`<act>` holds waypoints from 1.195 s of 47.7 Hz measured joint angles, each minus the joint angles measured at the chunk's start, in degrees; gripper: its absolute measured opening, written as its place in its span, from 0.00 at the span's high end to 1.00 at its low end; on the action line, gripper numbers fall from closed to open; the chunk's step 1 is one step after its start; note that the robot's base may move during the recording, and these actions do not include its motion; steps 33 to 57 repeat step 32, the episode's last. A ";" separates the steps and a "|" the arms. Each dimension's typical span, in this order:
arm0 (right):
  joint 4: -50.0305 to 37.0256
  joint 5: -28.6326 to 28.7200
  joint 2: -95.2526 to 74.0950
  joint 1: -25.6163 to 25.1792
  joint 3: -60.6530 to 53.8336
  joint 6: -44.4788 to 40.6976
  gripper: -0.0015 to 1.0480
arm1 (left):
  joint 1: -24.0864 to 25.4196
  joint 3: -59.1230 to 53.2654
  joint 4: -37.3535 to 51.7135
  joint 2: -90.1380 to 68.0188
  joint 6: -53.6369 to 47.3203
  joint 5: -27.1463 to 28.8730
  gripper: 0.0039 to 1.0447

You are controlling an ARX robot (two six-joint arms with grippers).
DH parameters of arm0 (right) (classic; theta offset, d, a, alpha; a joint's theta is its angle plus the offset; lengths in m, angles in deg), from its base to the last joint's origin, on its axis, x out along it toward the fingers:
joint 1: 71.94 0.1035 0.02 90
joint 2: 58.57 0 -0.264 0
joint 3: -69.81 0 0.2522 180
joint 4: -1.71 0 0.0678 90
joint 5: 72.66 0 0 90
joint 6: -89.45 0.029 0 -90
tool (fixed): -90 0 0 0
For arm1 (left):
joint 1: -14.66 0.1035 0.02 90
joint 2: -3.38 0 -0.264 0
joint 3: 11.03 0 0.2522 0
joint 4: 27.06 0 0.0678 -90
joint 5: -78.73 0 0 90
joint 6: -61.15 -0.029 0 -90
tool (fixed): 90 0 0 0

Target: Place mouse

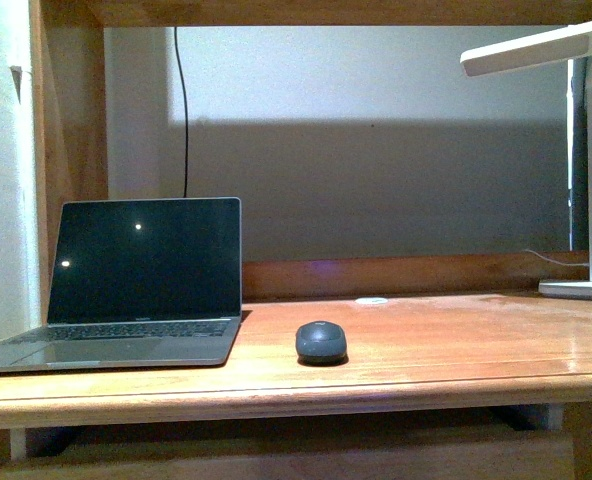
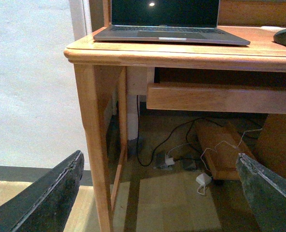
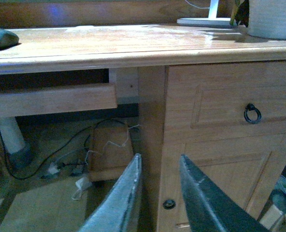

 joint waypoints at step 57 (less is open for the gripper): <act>0.00 0.00 0.00 0.00 0.00 0.02 0.07 | 0.00 0.00 0.00 0.00 -0.02 0.00 0.07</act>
